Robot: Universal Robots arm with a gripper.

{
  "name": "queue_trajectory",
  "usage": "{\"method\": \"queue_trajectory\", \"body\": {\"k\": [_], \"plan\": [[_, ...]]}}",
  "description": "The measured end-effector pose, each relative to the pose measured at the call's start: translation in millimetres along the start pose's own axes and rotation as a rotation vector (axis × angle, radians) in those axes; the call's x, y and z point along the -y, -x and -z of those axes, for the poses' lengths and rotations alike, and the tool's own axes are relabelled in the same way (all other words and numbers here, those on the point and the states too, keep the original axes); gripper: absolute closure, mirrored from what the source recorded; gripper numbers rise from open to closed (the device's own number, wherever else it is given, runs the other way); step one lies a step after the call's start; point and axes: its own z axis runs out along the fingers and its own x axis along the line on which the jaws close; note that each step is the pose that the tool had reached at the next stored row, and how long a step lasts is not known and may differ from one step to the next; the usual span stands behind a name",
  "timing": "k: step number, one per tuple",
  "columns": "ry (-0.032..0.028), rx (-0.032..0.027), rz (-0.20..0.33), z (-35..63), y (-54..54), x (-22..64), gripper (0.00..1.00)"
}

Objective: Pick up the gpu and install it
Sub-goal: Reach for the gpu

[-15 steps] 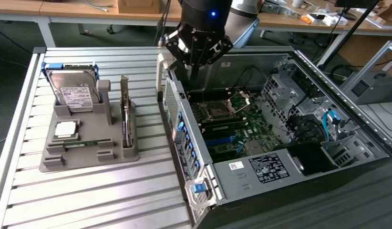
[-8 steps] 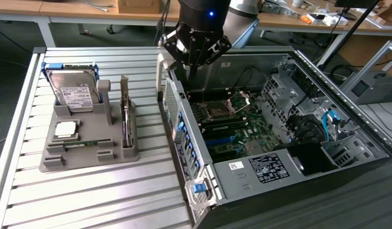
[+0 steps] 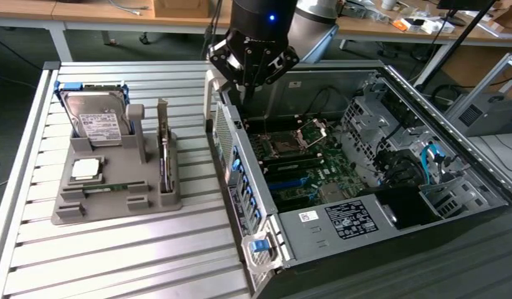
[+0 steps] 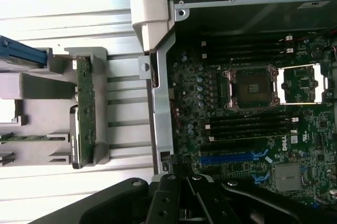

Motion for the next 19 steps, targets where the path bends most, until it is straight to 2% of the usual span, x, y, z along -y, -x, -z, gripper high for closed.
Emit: {"method": "queue_trajectory", "body": {"k": [19], "plan": [[-0.0001, 0.0, 0.0, 0.4, -11.8, 0.9, 0.89]]}}
